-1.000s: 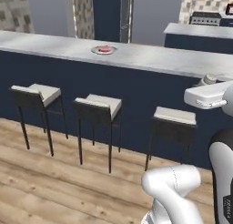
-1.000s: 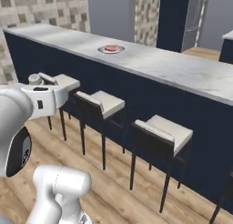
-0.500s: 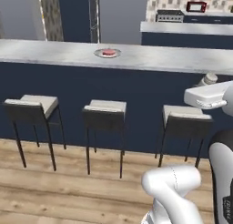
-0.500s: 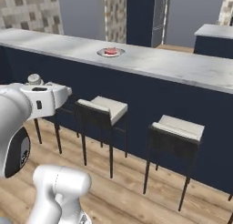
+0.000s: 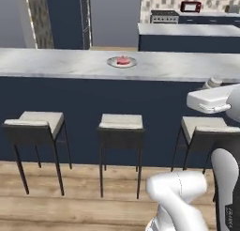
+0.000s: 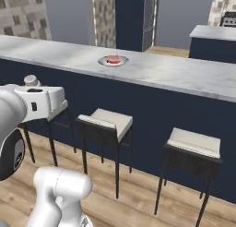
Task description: Retrieve the shaker from the cabinet and place it next the steak on a plate on the dining table.
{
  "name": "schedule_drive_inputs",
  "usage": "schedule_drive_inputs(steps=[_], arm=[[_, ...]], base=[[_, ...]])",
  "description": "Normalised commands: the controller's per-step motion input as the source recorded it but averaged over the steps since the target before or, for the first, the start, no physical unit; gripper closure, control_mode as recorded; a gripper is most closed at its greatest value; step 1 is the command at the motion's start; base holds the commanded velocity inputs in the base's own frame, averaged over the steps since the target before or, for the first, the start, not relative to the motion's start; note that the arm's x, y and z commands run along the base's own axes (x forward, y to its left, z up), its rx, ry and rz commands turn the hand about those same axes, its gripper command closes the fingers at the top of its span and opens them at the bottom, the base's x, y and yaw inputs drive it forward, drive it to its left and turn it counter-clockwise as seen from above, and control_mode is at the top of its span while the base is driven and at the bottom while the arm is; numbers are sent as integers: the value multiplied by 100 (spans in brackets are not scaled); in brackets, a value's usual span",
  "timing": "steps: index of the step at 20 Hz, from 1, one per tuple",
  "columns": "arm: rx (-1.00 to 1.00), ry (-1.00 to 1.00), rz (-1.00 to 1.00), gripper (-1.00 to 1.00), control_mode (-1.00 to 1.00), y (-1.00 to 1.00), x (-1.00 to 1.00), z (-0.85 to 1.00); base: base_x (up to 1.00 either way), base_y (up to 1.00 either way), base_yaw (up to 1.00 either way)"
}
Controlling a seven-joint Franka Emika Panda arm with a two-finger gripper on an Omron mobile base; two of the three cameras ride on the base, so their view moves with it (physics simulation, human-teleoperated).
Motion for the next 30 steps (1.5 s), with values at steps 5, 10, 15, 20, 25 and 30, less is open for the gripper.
schedule_drive_inputs(steps=[5, 10, 15, 20, 25, 30], arm=[[0, 0, 0, 100, 100, 0, 0, 0], [0, 0, 0, 100, 100, 0, 0, 0], [0, 0, 0, 100, 100, 0, 0, 0], [0, 0, 0, 100, 100, 0, 0, 0], [0, 0, 0, 100, 100, 0, 0, 0], [0, 0, 0, 100, 100, 0, 0, 0]], base=[[78, -29, -7], [66, -25, -15], [100, 56, -35], [97, 87, -44], [90, 61, -38], [56, 17, -9]])
